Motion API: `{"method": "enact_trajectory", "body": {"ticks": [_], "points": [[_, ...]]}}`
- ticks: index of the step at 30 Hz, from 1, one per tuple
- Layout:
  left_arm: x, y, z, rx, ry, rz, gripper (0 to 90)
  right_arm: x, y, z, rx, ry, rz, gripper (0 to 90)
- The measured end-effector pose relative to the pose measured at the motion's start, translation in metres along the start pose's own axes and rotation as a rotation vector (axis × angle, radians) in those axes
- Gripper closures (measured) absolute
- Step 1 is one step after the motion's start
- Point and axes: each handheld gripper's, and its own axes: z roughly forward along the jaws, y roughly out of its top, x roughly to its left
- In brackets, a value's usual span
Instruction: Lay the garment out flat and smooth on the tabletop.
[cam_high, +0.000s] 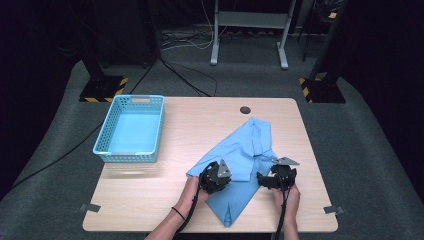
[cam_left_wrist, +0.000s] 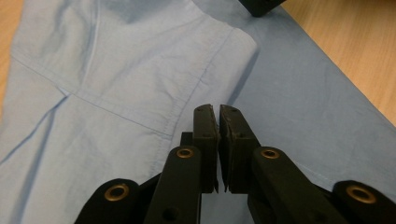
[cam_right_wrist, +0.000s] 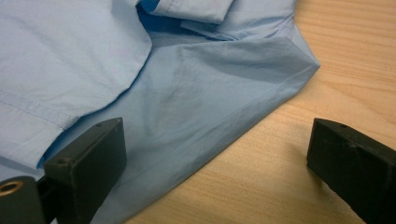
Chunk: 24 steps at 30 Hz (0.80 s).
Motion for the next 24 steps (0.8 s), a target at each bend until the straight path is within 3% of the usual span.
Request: {"method": "enact_trajectory", "body": {"ticks": [2, 8, 12, 19, 24], "points": [[0.001, 0.002, 0.001, 0.008, 0.011, 0.007, 84.0, 0.0, 0.0, 0.0, 0.001, 0.0, -0.001, 4.0], [0.001, 0.01, 0.011, 0.037, -0.031, 0.004, 52.3, 0.0, 0.0, 0.0, 0.001, 0.0, -0.003, 4.0], [0.002, 0.015, 0.023, 0.055, -0.048, -0.011, 42.6, 0.0, 0.0, 0.0, 0.0, 0.001, -0.002, 4.0], [0.0, 0.024, 0.038, 0.072, -0.047, -0.007, 43.6, 0.0, 0.0, 0.0, 0.0, 0.003, -0.002, 4.0], [0.001, 0.023, 0.039, 0.048, -0.043, -0.017, 59.9, 0.0, 0.0, 0.0, 0.0, 0.003, -0.004, 4.0]]}}
